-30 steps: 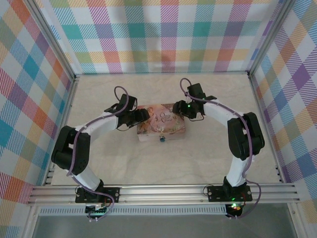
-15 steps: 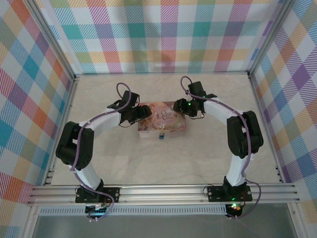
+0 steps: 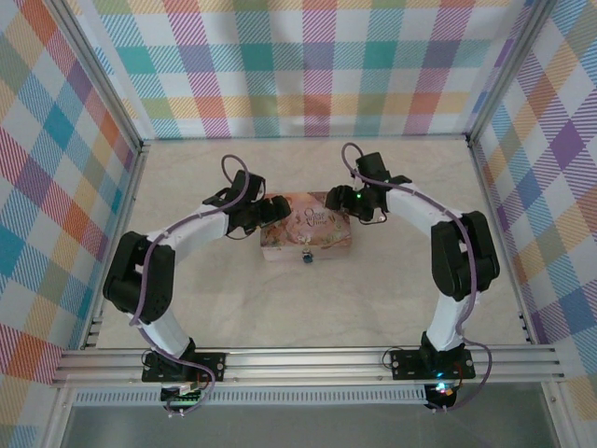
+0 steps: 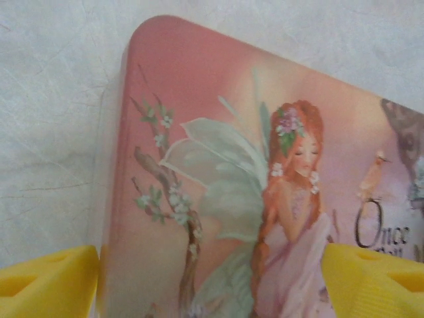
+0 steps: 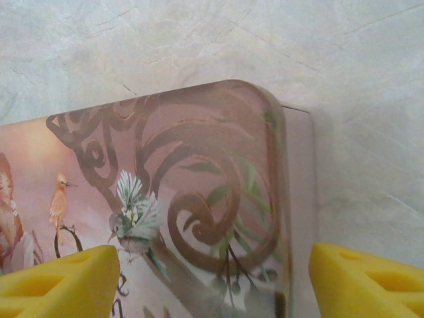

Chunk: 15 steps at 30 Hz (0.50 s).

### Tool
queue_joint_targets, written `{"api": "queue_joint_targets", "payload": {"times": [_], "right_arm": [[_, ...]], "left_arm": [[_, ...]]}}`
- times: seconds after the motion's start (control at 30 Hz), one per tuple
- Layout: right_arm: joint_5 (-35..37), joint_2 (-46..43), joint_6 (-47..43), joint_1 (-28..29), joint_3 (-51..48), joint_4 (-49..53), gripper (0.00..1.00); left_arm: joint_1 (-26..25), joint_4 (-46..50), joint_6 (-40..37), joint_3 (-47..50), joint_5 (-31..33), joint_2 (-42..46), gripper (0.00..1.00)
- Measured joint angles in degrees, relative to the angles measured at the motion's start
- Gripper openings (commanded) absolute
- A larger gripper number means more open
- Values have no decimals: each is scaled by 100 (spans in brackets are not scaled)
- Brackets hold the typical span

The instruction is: Unlock a padlock with a key

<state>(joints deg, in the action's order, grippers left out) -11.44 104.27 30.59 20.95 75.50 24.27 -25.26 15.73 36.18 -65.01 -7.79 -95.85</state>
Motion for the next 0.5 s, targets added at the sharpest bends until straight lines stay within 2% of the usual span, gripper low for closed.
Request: {"api": "queue_joint_targets", "payload": {"times": [0.33, 0.37, 0.5], "right_arm": [[909, -682, 11, -404, 72, 769, 74], [986, -675, 33, -487, 129, 911, 72], [1058, -590, 146, -802, 321, 1259, 55]], "left_arm": [[42, 328, -107, 251, 254, 828, 87], [42, 361, -107, 308, 251, 909, 87], [-7, 391, -103, 599, 236, 1224, 86]]}}
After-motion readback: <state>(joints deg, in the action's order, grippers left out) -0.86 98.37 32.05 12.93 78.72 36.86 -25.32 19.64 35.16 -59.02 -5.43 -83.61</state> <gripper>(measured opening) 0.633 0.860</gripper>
